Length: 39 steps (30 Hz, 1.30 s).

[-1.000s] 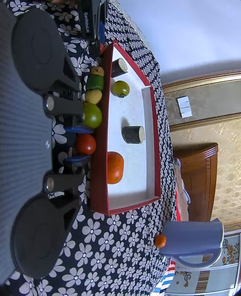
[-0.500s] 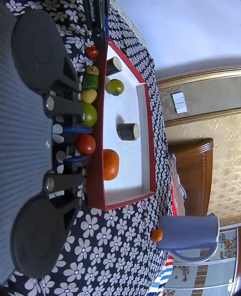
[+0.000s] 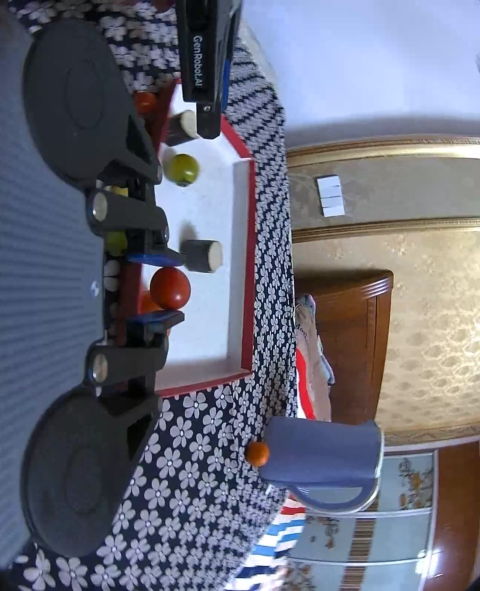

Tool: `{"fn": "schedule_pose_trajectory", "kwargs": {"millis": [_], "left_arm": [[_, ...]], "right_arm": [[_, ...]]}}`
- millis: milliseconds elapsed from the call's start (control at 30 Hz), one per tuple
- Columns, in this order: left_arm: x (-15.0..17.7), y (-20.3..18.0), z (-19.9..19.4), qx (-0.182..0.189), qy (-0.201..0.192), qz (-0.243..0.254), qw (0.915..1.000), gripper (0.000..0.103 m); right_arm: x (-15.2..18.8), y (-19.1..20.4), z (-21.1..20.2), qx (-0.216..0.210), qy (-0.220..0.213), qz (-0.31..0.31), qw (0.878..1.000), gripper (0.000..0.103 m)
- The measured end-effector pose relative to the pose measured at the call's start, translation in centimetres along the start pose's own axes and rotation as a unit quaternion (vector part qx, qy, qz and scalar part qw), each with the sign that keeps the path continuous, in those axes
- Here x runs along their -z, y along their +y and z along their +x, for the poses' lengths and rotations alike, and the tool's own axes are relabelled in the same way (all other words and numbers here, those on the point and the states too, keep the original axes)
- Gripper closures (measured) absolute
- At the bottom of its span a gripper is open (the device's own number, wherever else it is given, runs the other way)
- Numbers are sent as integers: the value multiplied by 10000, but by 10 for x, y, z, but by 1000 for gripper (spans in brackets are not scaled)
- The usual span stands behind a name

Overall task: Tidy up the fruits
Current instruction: 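Grasp a red cherry tomato with the right gripper while the left grasps another red cherry tomato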

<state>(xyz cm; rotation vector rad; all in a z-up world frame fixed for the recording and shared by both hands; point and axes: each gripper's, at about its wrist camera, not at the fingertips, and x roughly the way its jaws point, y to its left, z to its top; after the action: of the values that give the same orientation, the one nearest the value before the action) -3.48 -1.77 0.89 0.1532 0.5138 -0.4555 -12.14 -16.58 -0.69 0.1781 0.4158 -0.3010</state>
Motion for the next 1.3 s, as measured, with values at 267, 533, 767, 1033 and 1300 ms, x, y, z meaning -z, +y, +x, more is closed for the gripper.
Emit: {"fn": "schedule_pose_trajectory", "kwargs": {"millis": [267,533,767,1033,1300], "left_arm": [[27,37,-18,14,299,-369,9989,72],[52,44,2,276,676,-508,9960,72],[54,44,17,232,830,-487,9951,72],[55,35,18,13,700,-268,9972,78],[55,32,7,-31,542,-285,9981,79]], "right_arm": [[10,-2,19,-209,146,239,9994,79],[14,4,20,-277,94,218,9993,79],[13,3,21,-275,86,213,9994,79],[14,2,21,-296,81,246,9992,79],[14,3,22,-278,87,208,9994,79]]}}
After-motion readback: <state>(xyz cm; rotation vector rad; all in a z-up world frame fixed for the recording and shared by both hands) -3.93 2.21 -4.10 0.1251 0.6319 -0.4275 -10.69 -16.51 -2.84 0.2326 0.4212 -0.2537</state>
